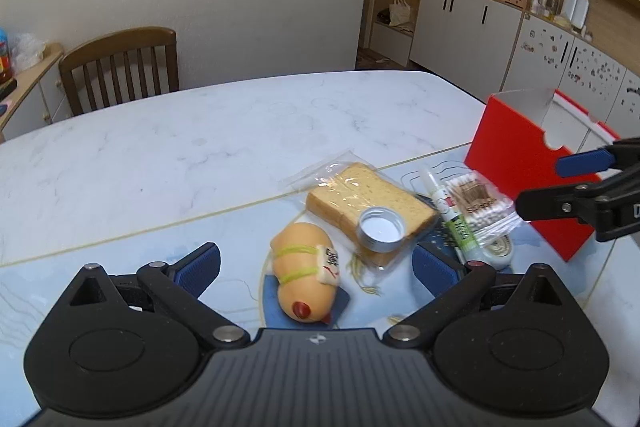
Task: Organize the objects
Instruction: 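Grasp the orange sausage toy with the left tool while the right tool grasps the white glue stick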
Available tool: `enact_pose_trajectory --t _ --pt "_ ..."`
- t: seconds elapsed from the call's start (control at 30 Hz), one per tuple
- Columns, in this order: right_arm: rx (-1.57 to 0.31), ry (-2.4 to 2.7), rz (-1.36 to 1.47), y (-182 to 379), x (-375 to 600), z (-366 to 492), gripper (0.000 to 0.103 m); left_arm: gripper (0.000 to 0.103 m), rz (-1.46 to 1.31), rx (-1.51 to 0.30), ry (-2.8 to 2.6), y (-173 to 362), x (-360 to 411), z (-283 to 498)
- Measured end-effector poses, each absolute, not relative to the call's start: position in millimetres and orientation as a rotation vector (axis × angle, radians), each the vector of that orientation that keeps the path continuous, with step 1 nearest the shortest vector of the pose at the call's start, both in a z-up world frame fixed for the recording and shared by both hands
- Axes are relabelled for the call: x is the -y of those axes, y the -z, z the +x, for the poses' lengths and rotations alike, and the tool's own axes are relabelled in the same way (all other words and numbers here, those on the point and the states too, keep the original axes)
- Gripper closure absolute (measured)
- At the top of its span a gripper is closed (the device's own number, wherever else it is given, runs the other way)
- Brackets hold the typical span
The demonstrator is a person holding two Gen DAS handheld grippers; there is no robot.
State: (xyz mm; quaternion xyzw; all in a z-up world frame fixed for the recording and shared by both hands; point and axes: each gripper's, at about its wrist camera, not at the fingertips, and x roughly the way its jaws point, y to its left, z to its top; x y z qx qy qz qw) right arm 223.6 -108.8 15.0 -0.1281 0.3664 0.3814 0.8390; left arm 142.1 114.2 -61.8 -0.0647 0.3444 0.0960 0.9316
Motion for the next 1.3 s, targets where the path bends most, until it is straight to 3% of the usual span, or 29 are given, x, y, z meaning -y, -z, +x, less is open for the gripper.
enact_pose_trajectory --t 0.13,1.07,1.17,1.3 --pt "-0.782 -0.820 -0.294 -4.1 95.1 229.5 0.010 0.000 -0.111 -0.707 -0.196 73.1 -118.9 149.0" --pt "-0.907 -0.809 -0.264 38.5 55.5 277.2 0.057 0.002 -0.174 -0.752 -0.148 118.3 -136.6 176.7" --pt "-0.929 -0.804 -0.231 40.8 57.8 280.0 0.061 0.012 -0.186 -0.755 -0.135 118.2 -136.7 177.0" --pt "-0.944 -0.796 -0.205 42.0 59.5 282.2 0.067 0.041 -0.188 -0.768 -0.131 117.8 -135.1 177.7"
